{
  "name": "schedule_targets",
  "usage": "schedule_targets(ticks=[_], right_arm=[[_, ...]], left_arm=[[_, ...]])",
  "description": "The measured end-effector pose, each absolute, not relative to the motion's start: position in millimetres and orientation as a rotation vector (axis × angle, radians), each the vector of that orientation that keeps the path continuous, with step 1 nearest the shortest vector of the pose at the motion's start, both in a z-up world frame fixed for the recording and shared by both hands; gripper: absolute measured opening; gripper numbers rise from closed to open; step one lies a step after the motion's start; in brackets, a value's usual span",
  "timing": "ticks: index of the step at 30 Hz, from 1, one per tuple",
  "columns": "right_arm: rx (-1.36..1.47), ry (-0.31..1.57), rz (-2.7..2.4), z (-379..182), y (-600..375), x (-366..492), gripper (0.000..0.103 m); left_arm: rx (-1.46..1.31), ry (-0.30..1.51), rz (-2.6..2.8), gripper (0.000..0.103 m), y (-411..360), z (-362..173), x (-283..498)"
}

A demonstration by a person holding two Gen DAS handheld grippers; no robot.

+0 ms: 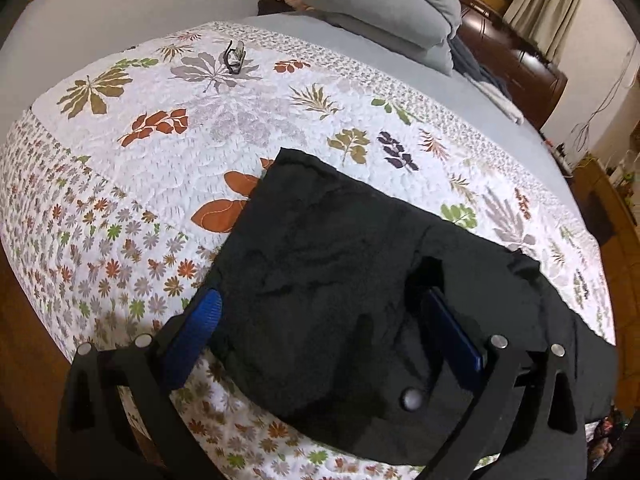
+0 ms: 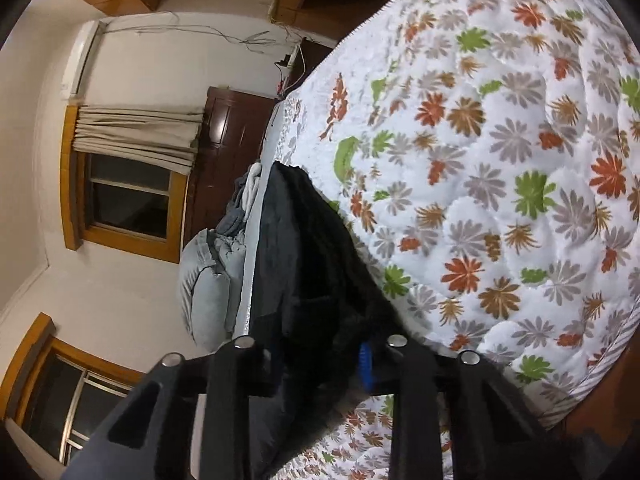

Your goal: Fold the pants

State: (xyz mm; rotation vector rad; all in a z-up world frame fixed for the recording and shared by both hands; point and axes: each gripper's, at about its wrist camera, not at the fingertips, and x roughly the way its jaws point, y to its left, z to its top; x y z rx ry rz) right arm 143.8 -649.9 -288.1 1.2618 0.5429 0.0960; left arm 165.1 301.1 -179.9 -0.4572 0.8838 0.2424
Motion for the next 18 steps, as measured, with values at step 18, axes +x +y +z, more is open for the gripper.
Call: schedule_targets(ticks=[18], right_arm=[[1.126,0.558,-0.013,-206.5,-618.6,167.4,0.019]], left_arm=[[-0.477,0.910,0.220,0.100,307.9,-193.9,168.3]])
